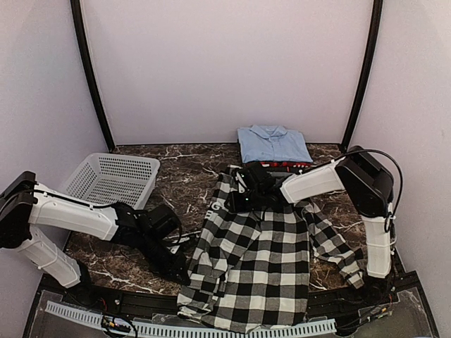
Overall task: Fold and stack the long sleeve shirts
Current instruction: Adjust the sleeve of the 1/3-folded shirt, then move the 1/3-folded shirt to the center of the board.
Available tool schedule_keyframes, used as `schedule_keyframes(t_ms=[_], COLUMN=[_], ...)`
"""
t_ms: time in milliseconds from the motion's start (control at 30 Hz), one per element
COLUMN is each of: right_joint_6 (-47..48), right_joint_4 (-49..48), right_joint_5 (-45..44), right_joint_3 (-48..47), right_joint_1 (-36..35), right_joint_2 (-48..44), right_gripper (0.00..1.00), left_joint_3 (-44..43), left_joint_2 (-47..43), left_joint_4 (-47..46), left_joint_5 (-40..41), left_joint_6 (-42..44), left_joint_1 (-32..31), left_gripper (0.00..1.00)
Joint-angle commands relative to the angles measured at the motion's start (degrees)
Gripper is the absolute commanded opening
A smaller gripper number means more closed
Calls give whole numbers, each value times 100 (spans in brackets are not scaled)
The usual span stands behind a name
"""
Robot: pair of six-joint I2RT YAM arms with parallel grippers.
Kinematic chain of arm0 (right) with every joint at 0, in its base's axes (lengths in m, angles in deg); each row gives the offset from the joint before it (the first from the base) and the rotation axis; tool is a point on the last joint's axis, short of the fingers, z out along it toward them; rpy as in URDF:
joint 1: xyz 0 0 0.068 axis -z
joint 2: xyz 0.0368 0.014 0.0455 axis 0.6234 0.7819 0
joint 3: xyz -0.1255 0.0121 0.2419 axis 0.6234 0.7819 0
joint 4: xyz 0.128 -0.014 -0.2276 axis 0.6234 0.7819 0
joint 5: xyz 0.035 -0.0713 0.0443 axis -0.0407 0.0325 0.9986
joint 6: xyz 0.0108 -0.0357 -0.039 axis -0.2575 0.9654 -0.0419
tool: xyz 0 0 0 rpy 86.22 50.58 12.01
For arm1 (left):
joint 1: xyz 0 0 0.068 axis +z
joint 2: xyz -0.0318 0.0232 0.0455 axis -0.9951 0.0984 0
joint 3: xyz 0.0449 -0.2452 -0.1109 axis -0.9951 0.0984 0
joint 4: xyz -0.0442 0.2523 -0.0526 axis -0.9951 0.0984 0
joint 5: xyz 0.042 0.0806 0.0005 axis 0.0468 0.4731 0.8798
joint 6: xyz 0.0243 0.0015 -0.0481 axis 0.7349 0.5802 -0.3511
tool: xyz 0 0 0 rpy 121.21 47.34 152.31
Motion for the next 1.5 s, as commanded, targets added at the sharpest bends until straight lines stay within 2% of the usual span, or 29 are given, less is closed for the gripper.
schedule_keyframes(t_ms=[0, 100, 200, 333, 533, 800, 1067, 1267, 1333, 1467], right_joint_6=[0, 77, 198, 334, 396, 417, 475, 511, 501, 477], right_joint_4=[227, 307, 421, 722, 1089, 1232, 1180, 1207, 1222, 1231], right_joint_5=[-13, 86, 158, -5, -405, -385, -414, -381, -372, -333], right_joint_3=[-65, -137, -286, -449, -502, -295, -436, -931, -1070, -1275], right_joint_1=[36, 38, 14, 33, 305, 740, 1042, 1114, 1128, 1141], right_joint_2=[122, -134, -467, -971, -1333, -1401, -933, -418, -285, -78], right_gripper=[39, 40, 41, 43, 43, 42, 41, 40, 40, 39], left_joint_3=[-114, -718, -1295, -1931, -2838, -3975, -4797, -4625, -4510, -4257], left_joint_2=[-14, -146, -241, -194, 736, 2561, 3769, 3994, 3989, 3889], left_joint_4=[509, 1041, 1512, 1391, 713, -87, -176, -81, -85, -84], left_joint_5=[69, 593, 1428, 2151, 2870, 2658, 2137, 1998, 1845, 1684], left_joint_6=[50, 267, 418, 686, 1206, 1460, 1495, 1211, 1135, 978], left_joint_1=[-43, -23, 92, 494, 1129, 1827, 1935, 1937, 1940, 1936], left_gripper=[21, 36, 46, 52, 53, 53, 52, 45, 35, 6])
